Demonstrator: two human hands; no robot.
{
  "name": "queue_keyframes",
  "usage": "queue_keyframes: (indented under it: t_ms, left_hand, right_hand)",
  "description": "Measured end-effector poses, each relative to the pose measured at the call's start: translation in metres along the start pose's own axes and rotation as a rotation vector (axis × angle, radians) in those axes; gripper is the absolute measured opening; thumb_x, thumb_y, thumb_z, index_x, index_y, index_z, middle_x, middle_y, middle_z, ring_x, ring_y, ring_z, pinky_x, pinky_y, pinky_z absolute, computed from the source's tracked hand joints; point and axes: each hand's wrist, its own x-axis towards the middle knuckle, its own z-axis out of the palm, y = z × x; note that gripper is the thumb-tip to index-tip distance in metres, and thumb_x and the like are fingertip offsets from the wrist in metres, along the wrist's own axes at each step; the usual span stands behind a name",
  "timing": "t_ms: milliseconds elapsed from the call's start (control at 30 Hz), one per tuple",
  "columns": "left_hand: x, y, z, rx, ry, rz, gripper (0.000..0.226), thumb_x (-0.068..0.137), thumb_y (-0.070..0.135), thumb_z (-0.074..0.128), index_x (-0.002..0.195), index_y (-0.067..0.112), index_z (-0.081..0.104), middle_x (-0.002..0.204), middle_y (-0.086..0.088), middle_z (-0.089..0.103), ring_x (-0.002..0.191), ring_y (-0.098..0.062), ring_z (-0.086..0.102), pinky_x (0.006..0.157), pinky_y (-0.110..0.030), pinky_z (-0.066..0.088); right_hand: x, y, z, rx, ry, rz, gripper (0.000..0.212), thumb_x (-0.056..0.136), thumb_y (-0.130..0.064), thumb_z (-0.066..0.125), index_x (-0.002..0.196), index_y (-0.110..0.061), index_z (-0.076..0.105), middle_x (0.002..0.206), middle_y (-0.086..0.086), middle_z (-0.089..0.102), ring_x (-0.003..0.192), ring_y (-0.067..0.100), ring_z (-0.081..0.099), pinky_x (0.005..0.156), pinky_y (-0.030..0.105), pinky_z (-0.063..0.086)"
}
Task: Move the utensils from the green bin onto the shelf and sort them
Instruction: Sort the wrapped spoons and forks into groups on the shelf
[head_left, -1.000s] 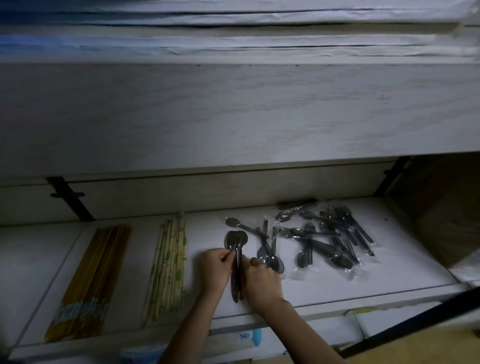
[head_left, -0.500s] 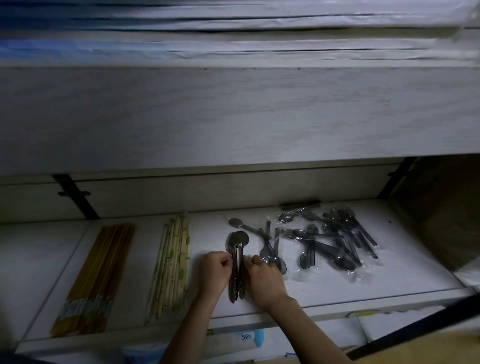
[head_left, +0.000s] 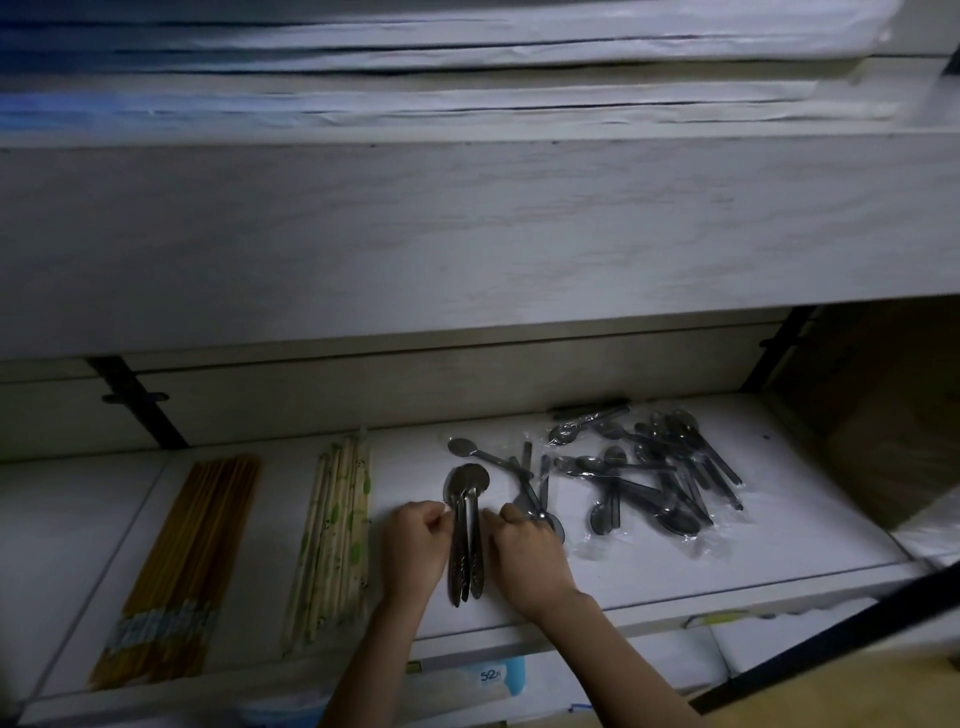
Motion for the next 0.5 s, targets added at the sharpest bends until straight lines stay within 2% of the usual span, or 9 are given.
queue_keyframes:
  t_ms: [133,200,267,367,433,500]
  left_hand:
    - [0.000,0.020,-0.004,-0.040,0.139,0.040,0.013,0.089,0.008,0.057,0.090,0.008,0.069,0.081,0.001,0.063,0.071,-0.011,0.058,0.059,-0.010,0.040]
    - [-0.003,0.037,0.003,-0.081,0.118,0.046,0.013,0.089,0.008,0.056,0.090,0.008,0.070,0.081,0.001,0.062,0.071,-0.011,0.056,0.060,-0.013,0.038]
    - [-0.008,0.053,0.017,-0.069,0.025,0.091,0.013,0.089,0.010,0.056,0.090,0.011,0.069,0.081,0.002,0.063,0.071,-0.012,0.057,0.063,-0.015,0.040]
    - [-0.015,0.073,0.044,0.035,-0.110,0.093,0.024,0.093,0.017,0.052,0.113,0.010,0.062,0.115,-0.002,0.063,0.103,-0.013,0.058,0.079,-0.009,0.035]
    - [-0.018,0.082,0.062,0.113,-0.131,0.070,0.036,0.095,0.025,0.047,0.130,0.014,0.050,0.135,-0.002,0.049,0.126,-0.013,0.044,0.096,-0.014,0.032]
    - [-0.016,0.090,0.081,0.166,-0.139,0.030,0.049,0.097,0.031,0.042,0.144,0.018,0.031,0.151,-0.006,0.028,0.141,-0.019,0.024,0.109,-0.022,0.027]
  right_hand:
    - [-0.006,0.018,-0.004,0.098,0.105,-0.005,0.037,0.094,-0.009,0.038,0.127,-0.017,0.053,0.121,0.006,0.053,0.105,0.030,0.057,0.090,0.034,0.043]
    - [-0.010,0.034,-0.013,0.157,0.163,-0.014,0.034,0.094,-0.012,0.041,0.122,-0.021,0.057,0.115,0.004,0.056,0.103,0.026,0.058,0.087,0.032,0.045]
    - [-0.015,0.055,-0.024,0.225,0.219,0.007,0.030,0.092,-0.013,0.046,0.115,-0.023,0.063,0.108,0.003,0.059,0.099,0.022,0.058,0.083,0.031,0.046]
    - [-0.022,0.097,-0.039,0.275,0.302,0.095,0.028,0.085,-0.005,0.054,0.107,-0.018,0.067,0.106,0.004,0.062,0.101,0.022,0.057,0.085,0.032,0.047]
    - [-0.030,0.130,-0.045,0.309,0.336,0.172,0.030,0.083,-0.003,0.058,0.107,-0.018,0.067,0.108,0.006,0.060,0.103,0.024,0.055,0.088,0.031,0.045]
    - [-0.037,0.162,-0.053,0.315,0.341,0.212,0.030,0.084,-0.004,0.060,0.110,-0.016,0.066,0.113,0.008,0.058,0.107,0.025,0.053,0.091,0.028,0.040]
